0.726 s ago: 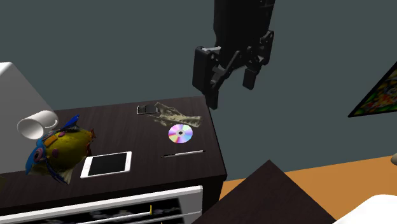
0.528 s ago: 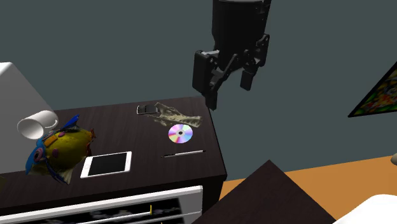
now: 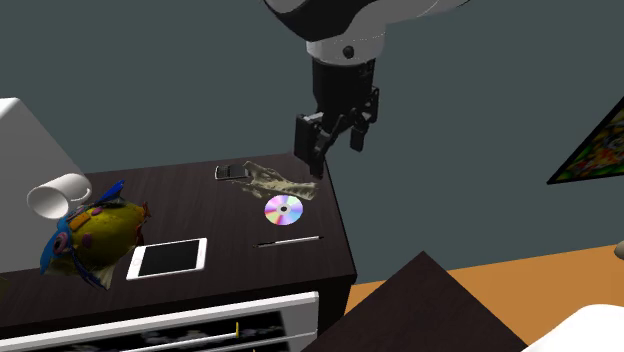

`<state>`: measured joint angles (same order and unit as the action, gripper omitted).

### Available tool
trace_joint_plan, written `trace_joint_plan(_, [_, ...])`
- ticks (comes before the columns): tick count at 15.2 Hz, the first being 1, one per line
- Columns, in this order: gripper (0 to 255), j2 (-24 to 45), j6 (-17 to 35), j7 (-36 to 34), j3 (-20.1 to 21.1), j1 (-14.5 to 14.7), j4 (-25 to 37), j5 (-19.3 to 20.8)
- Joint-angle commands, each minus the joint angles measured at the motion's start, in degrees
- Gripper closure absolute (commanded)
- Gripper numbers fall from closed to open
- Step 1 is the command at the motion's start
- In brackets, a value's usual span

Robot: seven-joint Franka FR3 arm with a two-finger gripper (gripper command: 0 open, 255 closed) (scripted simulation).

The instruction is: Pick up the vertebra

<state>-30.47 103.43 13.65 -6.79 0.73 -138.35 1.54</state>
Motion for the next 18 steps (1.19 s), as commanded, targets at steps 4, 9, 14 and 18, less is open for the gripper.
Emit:
trace_joint_plan(4, [0, 9.8, 9.3, 5.4, -2.1, 0.7, 0.8, 0.2])
trace_joint_plan(9, [0, 20.5, 17.2, 10.9, -3.6, 1.5, 3.8, -0.9])
trace_joint_plan(14, [0, 31.7, 23.5, 16.5, -4.2, 1.9, 8.7, -3.1])
trace_joint_plan(18, [0, 40.7, 27.3, 20.9, -3.8, 1.6, 14.0, -5.2])
